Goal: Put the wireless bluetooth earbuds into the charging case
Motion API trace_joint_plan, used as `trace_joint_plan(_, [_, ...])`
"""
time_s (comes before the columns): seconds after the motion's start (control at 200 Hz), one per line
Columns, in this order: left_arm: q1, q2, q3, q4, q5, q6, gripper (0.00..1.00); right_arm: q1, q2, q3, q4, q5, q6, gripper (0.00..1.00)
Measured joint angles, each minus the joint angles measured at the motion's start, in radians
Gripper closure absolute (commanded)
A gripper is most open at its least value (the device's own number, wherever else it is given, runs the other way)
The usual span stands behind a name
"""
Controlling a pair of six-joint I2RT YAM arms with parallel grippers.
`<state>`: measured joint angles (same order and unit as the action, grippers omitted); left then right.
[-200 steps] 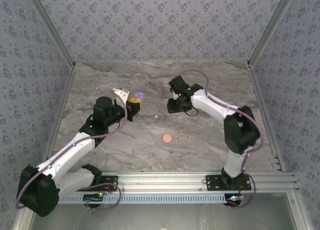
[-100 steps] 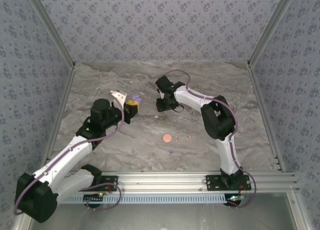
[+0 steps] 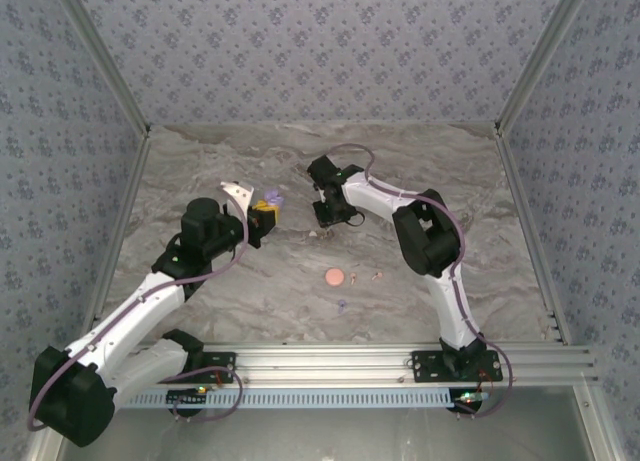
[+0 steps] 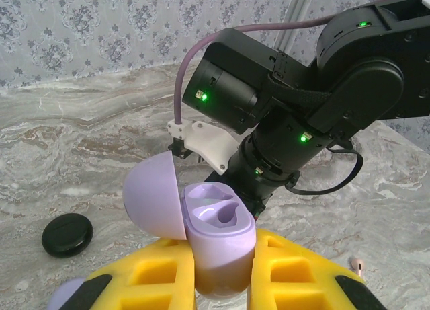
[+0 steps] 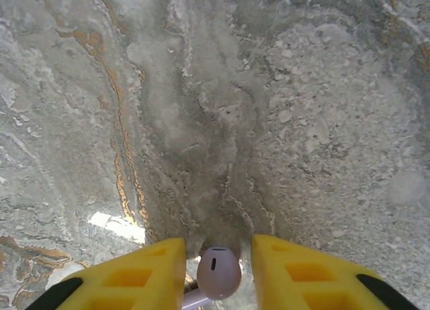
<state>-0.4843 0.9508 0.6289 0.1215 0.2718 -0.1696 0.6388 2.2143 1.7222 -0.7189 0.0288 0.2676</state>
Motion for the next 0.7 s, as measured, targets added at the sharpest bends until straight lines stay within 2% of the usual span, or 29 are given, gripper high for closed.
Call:
trace_joint_plan(0.36, [0.000,0.000,0.000,0.000,0.000,0.000,1.00,0.003,0.010,0.010,-0.015,0.021,-0.016,0.73])
trace_joint_plan(0.7, [0.000,0.000,0.000,0.000,0.000,0.000,1.00,0.027,0.010,0.011,-0.034,0.066,-0.033,0.70])
